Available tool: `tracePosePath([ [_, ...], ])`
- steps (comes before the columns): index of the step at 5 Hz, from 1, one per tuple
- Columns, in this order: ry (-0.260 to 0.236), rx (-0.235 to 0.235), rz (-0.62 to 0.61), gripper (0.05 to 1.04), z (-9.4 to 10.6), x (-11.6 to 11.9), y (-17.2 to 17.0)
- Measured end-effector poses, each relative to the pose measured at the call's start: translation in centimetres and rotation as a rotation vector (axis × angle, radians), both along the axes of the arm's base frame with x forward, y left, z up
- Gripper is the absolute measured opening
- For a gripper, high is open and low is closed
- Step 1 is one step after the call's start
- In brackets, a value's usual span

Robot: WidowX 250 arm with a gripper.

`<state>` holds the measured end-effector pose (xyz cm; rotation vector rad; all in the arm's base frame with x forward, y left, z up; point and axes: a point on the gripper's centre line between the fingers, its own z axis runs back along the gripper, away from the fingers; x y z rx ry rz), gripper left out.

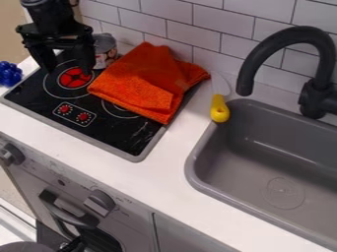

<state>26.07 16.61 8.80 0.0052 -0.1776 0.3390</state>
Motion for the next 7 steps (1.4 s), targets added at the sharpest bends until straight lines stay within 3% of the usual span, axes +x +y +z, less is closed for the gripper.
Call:
tracePosePath([
  [1, 0.027, -0.018, -0.004, 0.998, -1.0, -0.2, -0.2],
  [2, -0.001, 0.017, -0.038, 0.998, -1.8, 1.1, 1.2],
  [5, -0.262, 0.15, -0.078, 0.999, -1.1, 6.0, 5.3],
  [7, -0.326, 0.189, -0.059, 0.998, -1.4, 9.2, 6.9],
])
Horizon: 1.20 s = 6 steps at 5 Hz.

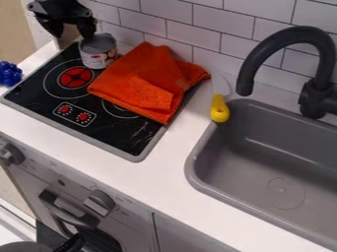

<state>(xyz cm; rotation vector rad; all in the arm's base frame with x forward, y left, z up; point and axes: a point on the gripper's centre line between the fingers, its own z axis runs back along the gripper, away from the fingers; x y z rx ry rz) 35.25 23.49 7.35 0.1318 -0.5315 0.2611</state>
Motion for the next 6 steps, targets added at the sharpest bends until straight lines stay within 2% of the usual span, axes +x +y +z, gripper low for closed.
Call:
tracePosePath([
  [2, -0.04, 0.004, -0.054, 0.998, -0.2, 2.6, -0.7],
  [3, -0.035, 0.008, -0.087, 0.998, -0.5, 3.5, -1.6],
  [4, -0.037, 0.033, -0.062, 0.998, -0.5, 4.8, -1.9],
  [6, -0.022, 0.033, -0.075, 0.999, -2.0, 6.0, -1.8],
])
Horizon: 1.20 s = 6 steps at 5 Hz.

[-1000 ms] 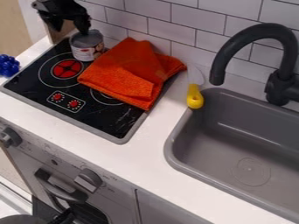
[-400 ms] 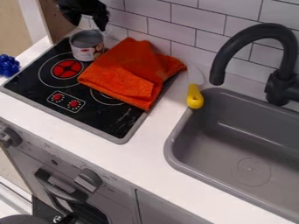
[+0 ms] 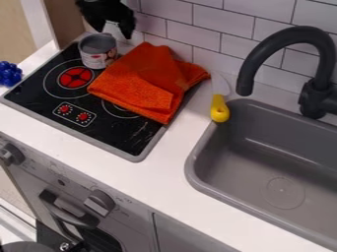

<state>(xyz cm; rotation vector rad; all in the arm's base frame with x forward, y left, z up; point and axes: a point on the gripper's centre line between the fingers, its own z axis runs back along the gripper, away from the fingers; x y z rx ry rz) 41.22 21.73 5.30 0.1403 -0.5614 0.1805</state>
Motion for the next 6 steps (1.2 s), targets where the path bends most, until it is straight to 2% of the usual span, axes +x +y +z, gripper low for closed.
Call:
tracePosePath([
  [3, 0.054, -0.01, 0.007, 0.999, -1.3, 0.9, 0.8],
  [4, 0.073, -0.006, 0.0, 0.998, -1.8, -0.1, 1.0],
  [5, 0.109, -0.013, -0.006, 0.999, -1.5, -2.2, 1.3],
  [6, 0.146, 0.008, 0.0, 0.999, -1.7, -4.0, 1.7],
])
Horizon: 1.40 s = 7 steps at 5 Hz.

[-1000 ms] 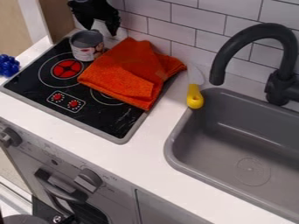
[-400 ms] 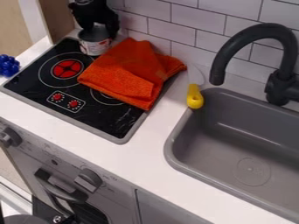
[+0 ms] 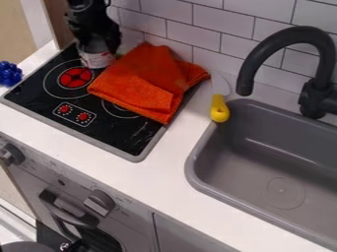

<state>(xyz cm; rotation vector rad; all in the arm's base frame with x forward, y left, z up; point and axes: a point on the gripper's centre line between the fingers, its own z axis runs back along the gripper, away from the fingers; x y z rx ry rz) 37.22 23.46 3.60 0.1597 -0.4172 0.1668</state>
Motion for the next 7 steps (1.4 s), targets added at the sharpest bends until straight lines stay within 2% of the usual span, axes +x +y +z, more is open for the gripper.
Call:
tracePosePath([
  [2, 0.055, 0.041, -0.028, 0.998, -0.2, -4.1, 0.6],
  [3, 0.091, 0.057, -0.084, 0.998, -0.4, -6.1, 1.0],
  [4, 0.082, 0.072, -0.122, 0.998, -0.4, -8.1, 0.9],
  [5, 0.097, 0.068, -0.169, 0.999, -0.3, -10.4, 1.2],
  [6, 0.13, -0.013, -0.176, 0.999, 1.1, -11.1, 2.1],
  [7, 0.157, -0.043, -0.166, 0.999, 3.7, -10.6, 3.2],
])
